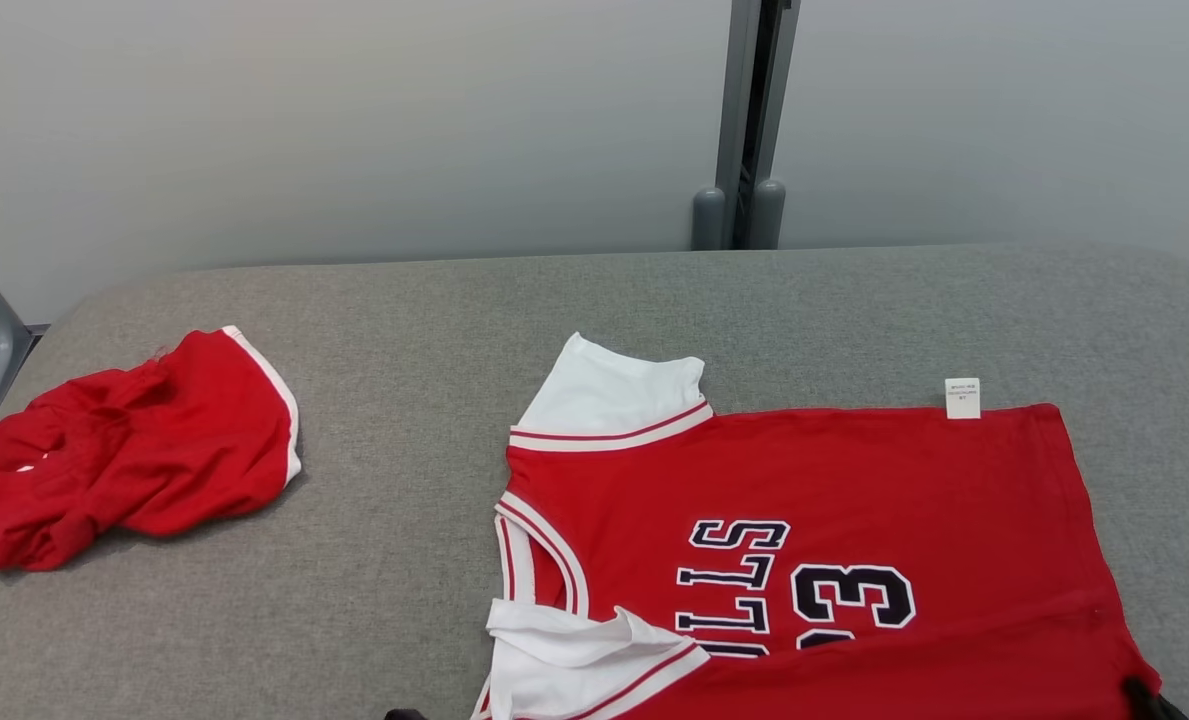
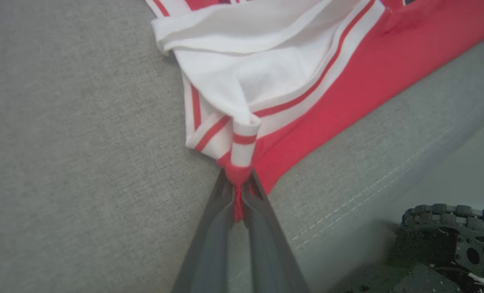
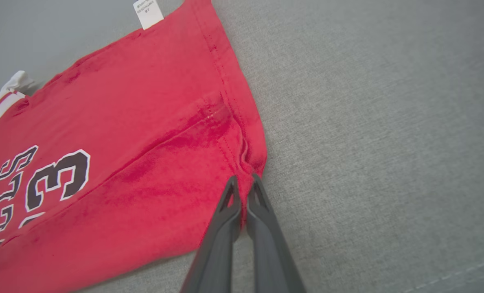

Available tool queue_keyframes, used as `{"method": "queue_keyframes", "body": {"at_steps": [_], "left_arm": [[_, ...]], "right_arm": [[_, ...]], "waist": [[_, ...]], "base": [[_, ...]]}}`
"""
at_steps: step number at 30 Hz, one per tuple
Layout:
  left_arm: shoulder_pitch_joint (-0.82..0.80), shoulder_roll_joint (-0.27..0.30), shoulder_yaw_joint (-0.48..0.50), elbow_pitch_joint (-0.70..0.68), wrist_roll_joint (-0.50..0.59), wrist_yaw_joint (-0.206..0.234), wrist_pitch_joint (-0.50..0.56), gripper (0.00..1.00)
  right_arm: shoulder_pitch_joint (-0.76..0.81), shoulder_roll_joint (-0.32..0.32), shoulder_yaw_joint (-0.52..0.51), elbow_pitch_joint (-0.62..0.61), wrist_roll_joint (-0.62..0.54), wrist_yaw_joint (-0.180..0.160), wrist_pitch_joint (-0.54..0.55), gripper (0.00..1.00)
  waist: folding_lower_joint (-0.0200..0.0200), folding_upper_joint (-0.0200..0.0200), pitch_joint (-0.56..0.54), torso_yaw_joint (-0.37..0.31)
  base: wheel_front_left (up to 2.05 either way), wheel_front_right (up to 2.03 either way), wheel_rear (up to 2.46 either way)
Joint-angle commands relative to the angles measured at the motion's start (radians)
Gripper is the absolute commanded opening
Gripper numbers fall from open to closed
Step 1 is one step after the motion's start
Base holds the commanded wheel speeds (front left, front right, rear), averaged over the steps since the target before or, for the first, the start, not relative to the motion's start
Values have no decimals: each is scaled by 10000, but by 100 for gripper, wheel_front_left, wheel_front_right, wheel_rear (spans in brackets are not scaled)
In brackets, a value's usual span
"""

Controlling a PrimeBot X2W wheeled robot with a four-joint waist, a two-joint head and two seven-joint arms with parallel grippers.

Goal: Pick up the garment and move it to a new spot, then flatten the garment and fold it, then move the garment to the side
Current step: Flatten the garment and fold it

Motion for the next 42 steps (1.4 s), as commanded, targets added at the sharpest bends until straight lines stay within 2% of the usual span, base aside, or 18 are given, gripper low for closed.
{"method": "queue_keyframes", "body": {"at_steps": [1, 6, 14, 15, 16, 17, 19, 20, 25, 29, 35, 39, 42], "left_arm": [[189, 218, 33, -164, -79, 100, 144, 0], [522, 522, -33, -1070, -141, 177, 679, 0], [798, 668, -257, -1900, -186, 246, 1089, 0], [813, 681, -268, -1937, -190, 250, 1082, 0], [819, 697, -279, -1980, -181, 253, 1062, 23], [812, 720, -271, -2015, -149, 282, 1008, 35], [758, 746, -228, -2093, -86, 357, 907, 97], [718, 747, -213, -2133, -84, 365, 889, 100], [508, 768, 40, -2517, -213, 594, 720, 100], [247, 797, 445, -2901, -239, 921, 347, 100], [-447, 533, 1301, -3063, -101, 1597, -1185, 100], [-1017, 139, 1712, -2768, -109, 1839, -2422, 100], [-1280, -81, 1886, -2527, -79, 1914, -2855, 100]], "right_arm": [[168, -115, -70, -98, 66, -6, 101, 0], [403, -171, -136, -461, 81, -5, 650, 0], [858, -74, -726, -825, -98, -6, 1487, 0], [865, -30, -877, -871, -155, -6, 1473, 33], [877, 38, -1021, -898, -164, -6, 1516, 100], [874, 109, -1146, -944, -192, -6, 1586, 100], [842, 162, -1324, -1135, -347, -5, 1629, 100], [812, 192, -1441, -1207, -436, -5, 1630, 100], [547, 286, -1829, -1661, -992, -3, 1574, 100], [235, 355, -1871, -2255, -1530, -3, 1097, 100], [-344, 465, -1275, -3155, -2069, -3, -483, 100], [-653, 443, -743, -3335, -2451, -3, -1781, 100], [-790, 523, -437, -3248, -2707, -3, -2330, 100]], "waist": [[0, -1, 6, 18], [0, -1, 43, 89], [0, -1, 103, 158], [0, -1, 110, 156], [0, -1, 115, 155], [0, -1, 121, 153], [0, -1, 134, 151], [0, -1, 142, 151], [0, -1, 157, 157], [0, -1, 205, 172], [0, -1, 348, 163], [0, -1, 517, 138], [0, -1, 628, 86]], "base": [[0, 0, 0], [0, 0, 0], [0, 0, 0], [0, 0, 0], [0, 0, 0], [0, 0, 0], [0, 0, 0], [0, 0, 0], [0, 0, 0], [0, 0, 0], [0, 0, 0], [0, 0, 0], [0, 0, 0]]}}
